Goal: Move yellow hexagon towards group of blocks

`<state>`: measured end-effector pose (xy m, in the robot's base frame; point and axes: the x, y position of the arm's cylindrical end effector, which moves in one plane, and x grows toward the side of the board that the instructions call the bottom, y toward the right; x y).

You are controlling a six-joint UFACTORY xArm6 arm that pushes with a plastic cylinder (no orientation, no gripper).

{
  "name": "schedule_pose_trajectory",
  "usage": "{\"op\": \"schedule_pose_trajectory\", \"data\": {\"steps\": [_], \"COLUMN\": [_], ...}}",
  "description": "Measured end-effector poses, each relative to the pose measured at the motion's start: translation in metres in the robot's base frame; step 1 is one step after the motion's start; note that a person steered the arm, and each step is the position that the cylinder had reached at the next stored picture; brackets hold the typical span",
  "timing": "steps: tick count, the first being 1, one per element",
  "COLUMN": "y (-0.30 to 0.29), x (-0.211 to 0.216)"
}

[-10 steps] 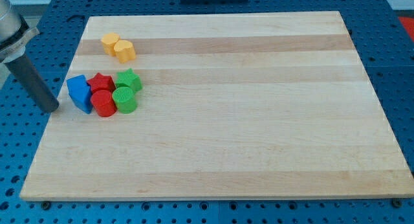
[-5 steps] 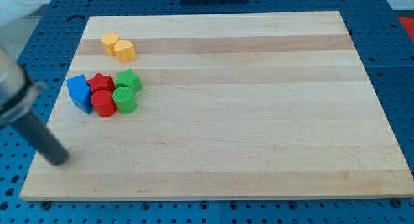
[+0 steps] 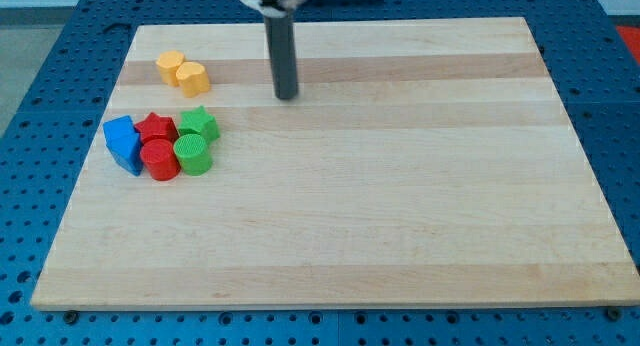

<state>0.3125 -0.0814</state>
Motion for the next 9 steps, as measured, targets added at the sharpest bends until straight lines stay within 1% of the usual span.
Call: {"op": "schedule_pose_trajectory", "data": {"steps": [1,2,3,4,5,6,7,8,9], "y": [-0.05,-0.116,-0.173,-0.199,-0.201,-0.21,-0.214,-0.175,-0.165], "x": [-0.056,-0.066,-0.036,0.005,0.026,0.001,-0.047,-0.05,-0.018]}}
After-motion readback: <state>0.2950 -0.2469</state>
